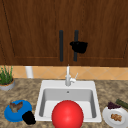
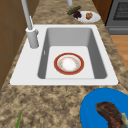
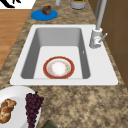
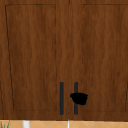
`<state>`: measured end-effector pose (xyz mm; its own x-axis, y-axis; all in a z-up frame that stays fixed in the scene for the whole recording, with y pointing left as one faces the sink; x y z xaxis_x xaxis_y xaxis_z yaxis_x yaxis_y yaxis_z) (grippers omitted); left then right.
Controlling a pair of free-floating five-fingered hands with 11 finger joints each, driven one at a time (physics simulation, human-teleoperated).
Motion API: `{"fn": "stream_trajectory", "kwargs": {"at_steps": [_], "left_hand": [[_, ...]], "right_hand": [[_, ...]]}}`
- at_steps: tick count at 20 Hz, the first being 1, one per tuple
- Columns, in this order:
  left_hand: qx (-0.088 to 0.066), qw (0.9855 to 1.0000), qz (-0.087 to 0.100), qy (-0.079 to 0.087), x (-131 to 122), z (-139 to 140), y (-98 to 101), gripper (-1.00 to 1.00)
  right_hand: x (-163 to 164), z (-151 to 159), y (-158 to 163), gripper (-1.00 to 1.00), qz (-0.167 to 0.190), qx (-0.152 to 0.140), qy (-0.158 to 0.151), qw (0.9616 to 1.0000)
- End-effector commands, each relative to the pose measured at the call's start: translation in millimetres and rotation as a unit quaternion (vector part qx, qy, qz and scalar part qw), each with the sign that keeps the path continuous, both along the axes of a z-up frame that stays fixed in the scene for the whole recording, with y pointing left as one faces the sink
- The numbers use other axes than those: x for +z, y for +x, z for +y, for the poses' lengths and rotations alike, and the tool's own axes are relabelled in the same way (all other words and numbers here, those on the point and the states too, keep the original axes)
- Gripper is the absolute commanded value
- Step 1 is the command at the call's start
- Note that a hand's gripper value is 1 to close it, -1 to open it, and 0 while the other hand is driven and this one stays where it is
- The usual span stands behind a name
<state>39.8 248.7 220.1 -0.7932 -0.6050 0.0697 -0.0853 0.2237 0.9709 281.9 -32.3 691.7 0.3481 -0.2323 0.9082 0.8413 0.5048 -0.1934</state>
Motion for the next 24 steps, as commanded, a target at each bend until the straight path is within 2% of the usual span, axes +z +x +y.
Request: {"fn": "stream_trajectory", "kwargs": {"at_steps": [1, 3, 5, 7, 8, 9, 10, 15, 21, 24], "left_hand": [[0.0, 1.0, 0.0, 0.0, 0, 0, 0.0, 0.0], [0.0, 1.0, 0.0, 0.0, 0, 0, 0.0, 0.0], [0.0, 1.0, 0.0, 0.0, 0, 0, 0.0, 0.0], [0.0, 1.0, 0.0, 0.0, 0, 0, 0.0, 0.0], [0.0, 1.0, 0.0, 0.0, 0, 0, 0.0, 0.0], [0.0, 1.0, 0.0, 0.0, 0, 0, 0.0, 0.0], [0.0, 1.0, 0.0, 0.0, 0, 0, 0.0, 0.0], [0.0, 1.0, 0.0, 0.0, 0, 0, 0.0, 0.0], [0.0, 1.0, 0.0, 0.0, 0, 0, 0.0, 0.0], [0.0, 1.0, 0.0, 0.0, 0, 0, 0.0, 0.0]], "right_hand": [[-9, 2, 20, 1.0, 0.004, 0.015, 0.0, 0.9999], [-11, 14, -1, 1.0, 0.005, 0.002, -0.008, 1.0], [-11, 23, -11, 1.0, 0.018, -0.009, -0.035, 0.9992], [-14, 17, -20, 1.0, 0.003, -0.032, -0.052, 0.9981], [-23, 19, -16, 1.0, 0.014, -0.055, -0.068, 0.996], [-24, 14, -26, 1.0, 0.002, -0.052, -0.077, 0.9957], [-18, 1, -37, 1.0, -0.027, -0.041, -0.073, 0.9961], [-25, -13, -52, 1.0, -0.036, -0.013, -0.081, 0.996], [-28, -12, -92, 1.0, -0.055, -0.008, -0.082, 0.9951], [-31, -15, -108, 1.0, -0.053, -0.007, -0.083, 0.9951]]}}
